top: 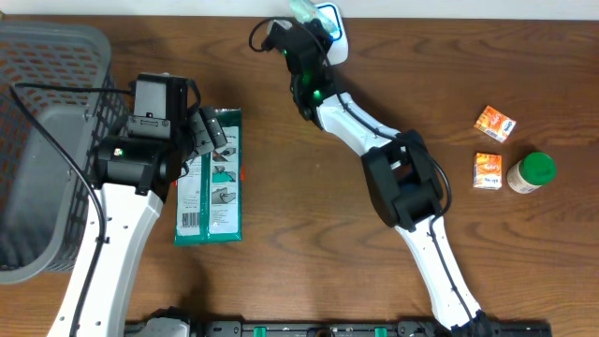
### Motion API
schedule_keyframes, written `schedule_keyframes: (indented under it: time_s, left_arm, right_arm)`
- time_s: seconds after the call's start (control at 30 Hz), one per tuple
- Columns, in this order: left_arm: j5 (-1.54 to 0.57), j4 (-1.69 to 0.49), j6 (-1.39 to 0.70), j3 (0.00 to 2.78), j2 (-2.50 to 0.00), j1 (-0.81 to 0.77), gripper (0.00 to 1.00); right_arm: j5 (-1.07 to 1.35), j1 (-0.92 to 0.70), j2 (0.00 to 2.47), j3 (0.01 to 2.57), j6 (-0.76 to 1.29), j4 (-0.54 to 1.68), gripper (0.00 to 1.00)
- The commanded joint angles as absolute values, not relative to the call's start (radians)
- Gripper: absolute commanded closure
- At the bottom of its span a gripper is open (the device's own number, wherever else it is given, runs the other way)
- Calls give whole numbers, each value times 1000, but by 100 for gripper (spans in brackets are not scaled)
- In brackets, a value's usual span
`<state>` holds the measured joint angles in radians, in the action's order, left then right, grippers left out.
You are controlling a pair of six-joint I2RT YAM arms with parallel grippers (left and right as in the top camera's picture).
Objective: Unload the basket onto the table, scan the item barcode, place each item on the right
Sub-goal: 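Hold the wipes pack against the white scanner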
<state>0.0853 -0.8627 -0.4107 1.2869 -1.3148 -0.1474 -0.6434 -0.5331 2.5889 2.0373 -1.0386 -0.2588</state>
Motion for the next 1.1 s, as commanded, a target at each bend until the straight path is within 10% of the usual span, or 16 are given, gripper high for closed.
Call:
schedule_keyframes:
  time_s: [0.0,0.77,1.07]
  left_arm:
    - [98,-862,-398,1300,-1313,-145,7]
    - [98,-862,-398,1300,-1313,-145,7]
    - [98,-862,-398,1300,-1313,-145,7]
  right_arm:
    - [-641,-532,2619,2048,-1029,-260,99]
    - [-541,-529,2501,2048,-735,-206,99]
    - [-299,-491,2060,2048,-346,454,99]
